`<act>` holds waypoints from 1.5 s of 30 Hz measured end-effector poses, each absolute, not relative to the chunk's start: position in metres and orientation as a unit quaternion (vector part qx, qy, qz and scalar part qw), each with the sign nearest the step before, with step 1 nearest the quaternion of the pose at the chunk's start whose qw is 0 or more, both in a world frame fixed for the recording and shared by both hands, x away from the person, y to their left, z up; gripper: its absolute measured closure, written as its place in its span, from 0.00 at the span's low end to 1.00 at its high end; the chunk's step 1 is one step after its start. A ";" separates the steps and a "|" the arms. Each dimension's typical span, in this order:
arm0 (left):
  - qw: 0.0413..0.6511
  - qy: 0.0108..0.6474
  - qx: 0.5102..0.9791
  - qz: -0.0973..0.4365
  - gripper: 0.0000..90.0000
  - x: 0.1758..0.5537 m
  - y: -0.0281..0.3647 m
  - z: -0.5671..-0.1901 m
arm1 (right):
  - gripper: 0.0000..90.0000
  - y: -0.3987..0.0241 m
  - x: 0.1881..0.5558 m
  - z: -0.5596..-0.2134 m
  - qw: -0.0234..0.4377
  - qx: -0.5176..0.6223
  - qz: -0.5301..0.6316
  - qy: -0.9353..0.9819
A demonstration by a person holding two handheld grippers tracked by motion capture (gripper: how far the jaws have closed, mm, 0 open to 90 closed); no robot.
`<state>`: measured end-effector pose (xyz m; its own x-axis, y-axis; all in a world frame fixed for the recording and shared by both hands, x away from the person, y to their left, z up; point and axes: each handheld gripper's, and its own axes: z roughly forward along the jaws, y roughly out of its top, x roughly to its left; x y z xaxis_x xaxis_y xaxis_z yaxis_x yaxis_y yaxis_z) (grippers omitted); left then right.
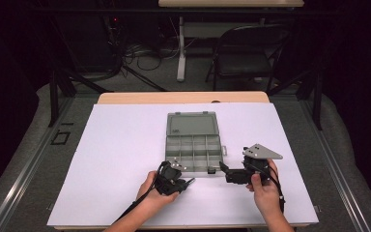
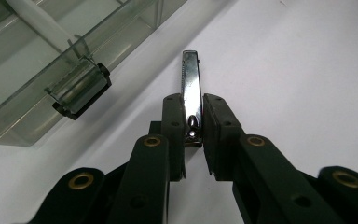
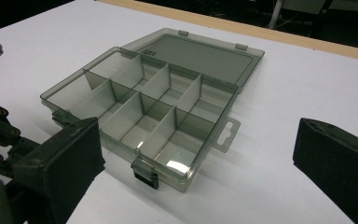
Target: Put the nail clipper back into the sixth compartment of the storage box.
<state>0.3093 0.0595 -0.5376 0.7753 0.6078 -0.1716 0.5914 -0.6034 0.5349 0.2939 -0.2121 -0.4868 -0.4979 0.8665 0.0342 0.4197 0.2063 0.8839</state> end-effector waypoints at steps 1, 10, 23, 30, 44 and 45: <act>0.295 0.333 0.895 0.014 0.88 0.310 0.060 -0.537 | 0.01 -0.212 0.294 -0.487 0.246 0.437 0.454 0.737; 0.313 0.334 0.889 0.015 0.88 0.310 0.064 -0.521 | 0.01 -0.212 0.294 -0.487 0.246 0.437 0.454 0.737; 0.335 0.338 0.879 0.028 0.88 0.313 0.072 -0.501 | 0.01 -0.213 0.293 -0.486 0.245 0.438 0.453 0.737; 0.341 0.343 0.875 0.035 0.88 0.317 0.075 -0.494 | 0.01 -0.213 0.293 -0.486 0.247 0.438 0.454 0.736; 0.362 0.379 0.850 0.049 0.88 0.338 0.091 -0.479 | 0.01 -0.213 0.293 -0.486 0.248 0.437 0.453 0.736; 0.362 0.380 0.849 0.051 0.88 0.340 0.091 -0.478 | 0.01 -0.213 0.293 -0.486 0.248 0.437 0.453 0.736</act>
<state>0.3401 0.0913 -0.4785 0.7054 0.6830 -0.1896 0.6096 -0.4481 0.6540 0.2934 -0.2130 -0.4860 -0.4945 0.8686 0.0302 0.4188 0.2076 0.8840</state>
